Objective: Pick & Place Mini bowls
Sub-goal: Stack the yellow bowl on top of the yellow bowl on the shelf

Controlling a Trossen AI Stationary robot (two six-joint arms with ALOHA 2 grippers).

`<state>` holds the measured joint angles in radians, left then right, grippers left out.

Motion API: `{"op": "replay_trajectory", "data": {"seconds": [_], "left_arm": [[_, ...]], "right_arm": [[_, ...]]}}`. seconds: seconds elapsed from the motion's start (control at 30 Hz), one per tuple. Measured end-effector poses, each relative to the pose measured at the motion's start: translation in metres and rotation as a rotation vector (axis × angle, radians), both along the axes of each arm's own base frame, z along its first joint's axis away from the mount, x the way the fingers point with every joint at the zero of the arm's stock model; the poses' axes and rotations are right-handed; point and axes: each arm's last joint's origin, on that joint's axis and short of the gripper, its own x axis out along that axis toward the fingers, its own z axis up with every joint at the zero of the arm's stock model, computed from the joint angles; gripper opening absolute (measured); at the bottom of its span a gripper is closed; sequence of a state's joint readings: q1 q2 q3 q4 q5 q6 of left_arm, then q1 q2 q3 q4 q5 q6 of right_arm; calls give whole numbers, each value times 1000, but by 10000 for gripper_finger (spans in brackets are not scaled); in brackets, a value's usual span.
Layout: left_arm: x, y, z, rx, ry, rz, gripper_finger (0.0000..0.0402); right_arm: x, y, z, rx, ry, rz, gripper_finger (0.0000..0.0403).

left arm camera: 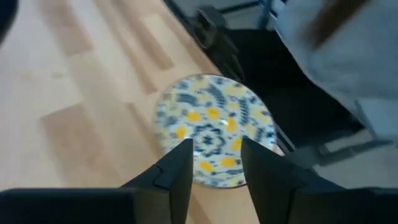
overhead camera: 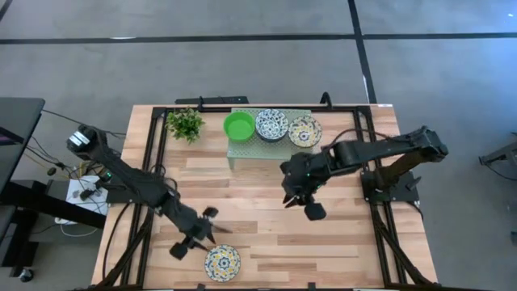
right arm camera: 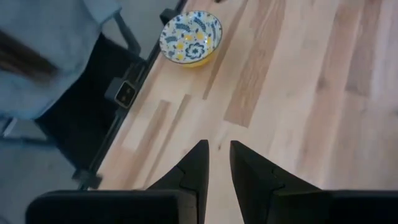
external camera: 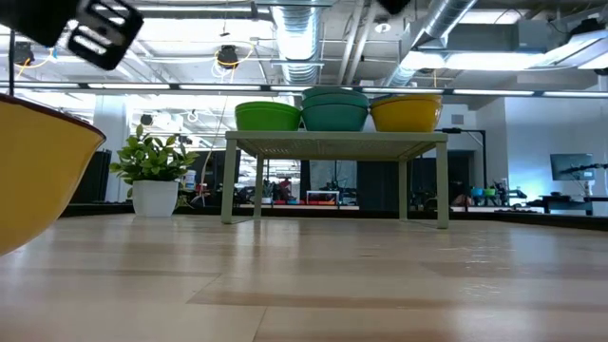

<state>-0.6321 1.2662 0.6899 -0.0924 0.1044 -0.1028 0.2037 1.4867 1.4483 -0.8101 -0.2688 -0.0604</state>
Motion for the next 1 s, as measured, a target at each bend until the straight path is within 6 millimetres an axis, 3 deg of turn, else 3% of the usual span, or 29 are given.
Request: {"op": "replay_trajectory", "data": {"seconds": [0.23, 0.33, 0.7, 0.83, 1.0], "left_arm": [[-2, -34, -38, 122, 28, -171, 151], [-3, -40, -44, 128, 33, -190, 146], [-6, -46, -43, 157, -29, -173, 111], [-12, -53, -42, 141, -22, -189, 103], [-15, -55, -42, 151, -30, -155, 102]], "right_arm": [[6, 15, -70, 86, -41, -44, 61], [6, 22, -87, 88, -55, -23, 61], [23, 35, -77, 94, -356, 74, 61], [24, 34, -78, 89, -362, 67, 61], [36, 35, -96, 84, -331, 66, 63]]}}
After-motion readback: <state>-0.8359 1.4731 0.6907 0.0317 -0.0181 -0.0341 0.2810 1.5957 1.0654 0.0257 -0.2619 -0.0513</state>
